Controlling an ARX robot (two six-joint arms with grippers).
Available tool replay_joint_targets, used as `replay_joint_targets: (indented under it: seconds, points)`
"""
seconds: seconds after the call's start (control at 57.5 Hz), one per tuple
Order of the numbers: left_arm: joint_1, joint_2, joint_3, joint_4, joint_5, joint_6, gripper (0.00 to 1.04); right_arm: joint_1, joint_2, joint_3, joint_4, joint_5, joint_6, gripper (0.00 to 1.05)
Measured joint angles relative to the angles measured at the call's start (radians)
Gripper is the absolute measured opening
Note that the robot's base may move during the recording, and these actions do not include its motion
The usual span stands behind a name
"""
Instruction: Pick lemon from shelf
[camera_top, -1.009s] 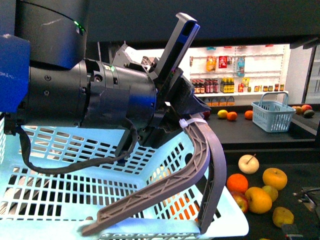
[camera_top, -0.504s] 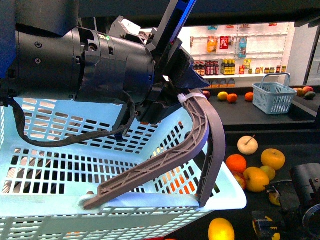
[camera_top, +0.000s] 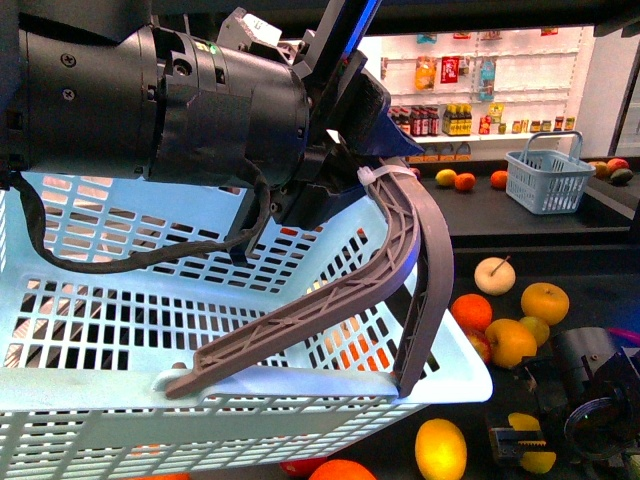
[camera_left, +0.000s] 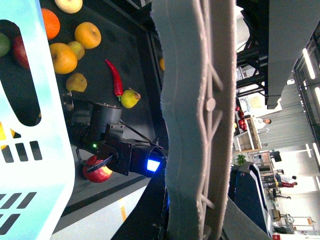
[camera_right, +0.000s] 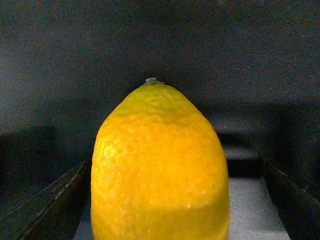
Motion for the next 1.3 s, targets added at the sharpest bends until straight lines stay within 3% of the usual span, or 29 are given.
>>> replay_joint_targets:
  seconds: [0.313,0.417,0.748,0.957,1.078,1.304]
  points:
    - [0.0,0.0,0.0,0.0,0.0,0.0,0.1,0.005,0.0,-0.01,0.031,-0.023,0.003,0.57]
    - [0.0,0.0,0.0,0.0,0.0,0.0,0.1,0.001,-0.022,-0.049,0.051,-0.026,0.003,0.5]
    - [0.0,0.0,0.0,0.0,0.0,0.0,0.1,-0.034,-0.287,-0.332,0.225,-0.08,0.048,0.48]
    - [0.0,0.0,0.0,0.0,0.0,0.0,0.1,-0.048,-0.674,-0.587,0.293,-0.27,0.233,0.48]
    - [0.0,0.0,0.0,0.0,0.0,0.0,0.1,-0.016,-0.886,-0.671,0.265,-0.337,0.347,0.48]
    - [0.0,0.0,0.0,0.0,0.0,0.0,0.1,0.105,-1.06,-0.732,0.22,-0.325,0.407,0.48]
